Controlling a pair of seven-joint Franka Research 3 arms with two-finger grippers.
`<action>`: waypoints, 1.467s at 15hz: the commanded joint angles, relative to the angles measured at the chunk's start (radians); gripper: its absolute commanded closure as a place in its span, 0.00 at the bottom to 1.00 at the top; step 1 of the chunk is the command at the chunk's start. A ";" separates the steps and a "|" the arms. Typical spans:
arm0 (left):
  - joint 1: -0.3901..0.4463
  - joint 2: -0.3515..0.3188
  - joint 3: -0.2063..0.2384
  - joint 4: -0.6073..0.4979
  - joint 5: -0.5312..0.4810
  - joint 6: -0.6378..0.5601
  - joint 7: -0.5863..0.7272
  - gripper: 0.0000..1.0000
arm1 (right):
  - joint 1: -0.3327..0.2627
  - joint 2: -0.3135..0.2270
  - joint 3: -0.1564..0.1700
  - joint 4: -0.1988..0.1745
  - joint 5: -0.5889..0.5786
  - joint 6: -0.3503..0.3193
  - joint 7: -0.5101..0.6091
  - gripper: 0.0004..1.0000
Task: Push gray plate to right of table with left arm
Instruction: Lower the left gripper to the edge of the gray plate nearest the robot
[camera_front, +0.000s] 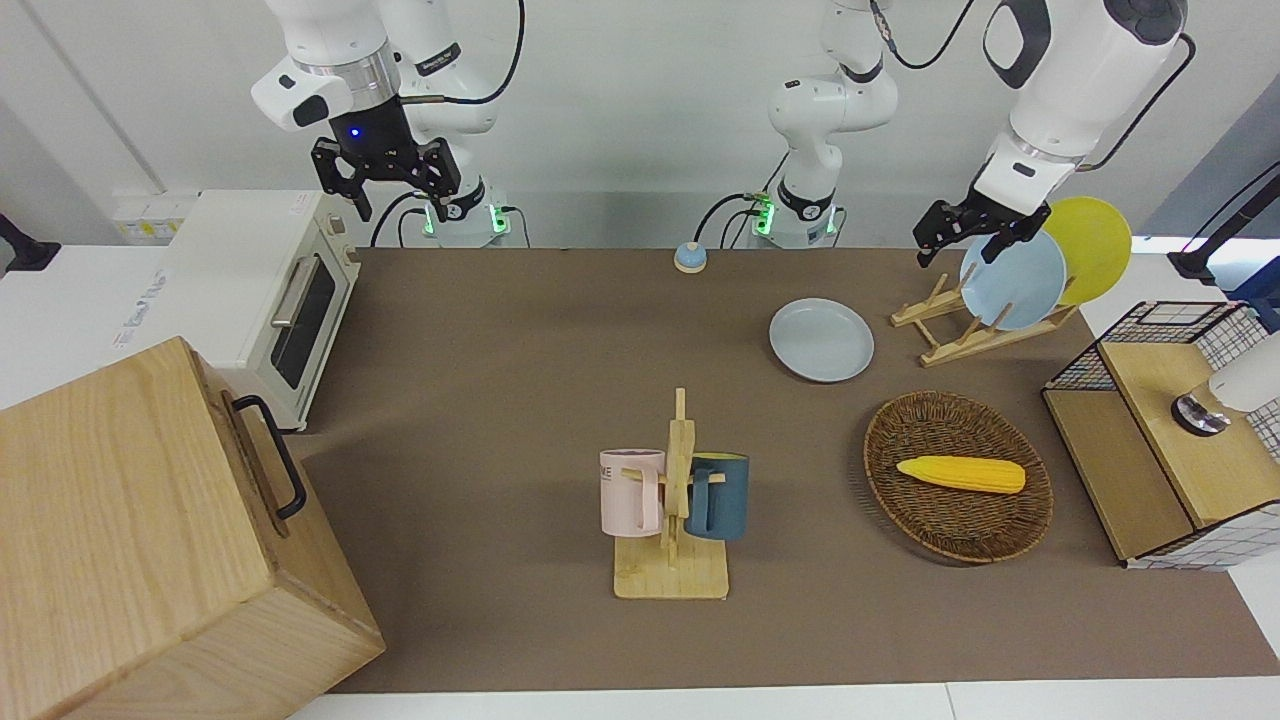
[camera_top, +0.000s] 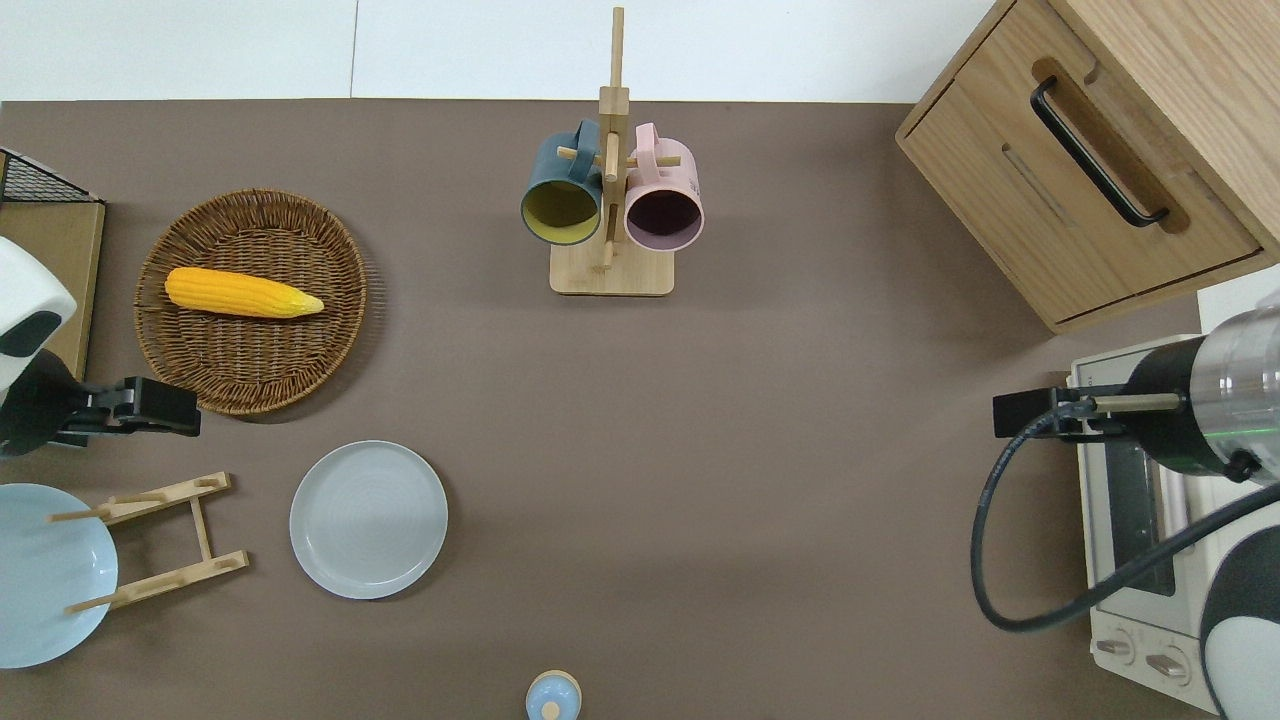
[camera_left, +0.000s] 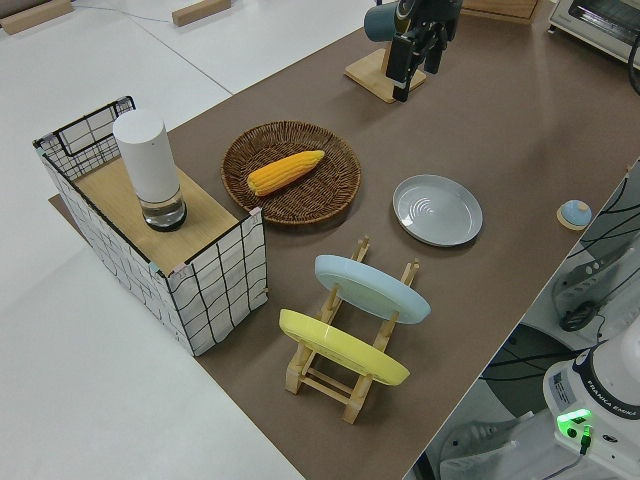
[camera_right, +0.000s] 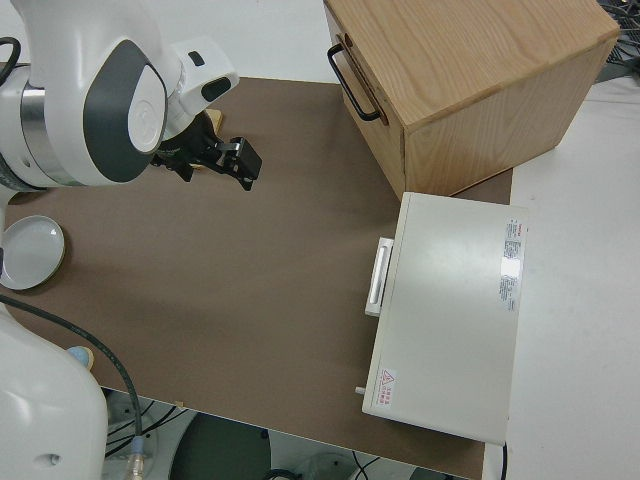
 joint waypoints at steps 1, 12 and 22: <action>0.035 -0.053 -0.004 -0.186 0.020 0.108 0.025 0.01 | -0.024 -0.027 0.014 -0.027 0.021 0.000 0.010 0.00; 0.041 -0.079 -0.005 -0.396 0.003 0.194 0.039 0.03 | -0.024 -0.027 0.014 -0.027 0.021 0.000 0.010 0.00; 0.056 -0.182 -0.009 -0.763 -0.092 0.516 0.045 0.09 | -0.024 -0.027 0.014 -0.027 0.021 0.000 0.010 0.00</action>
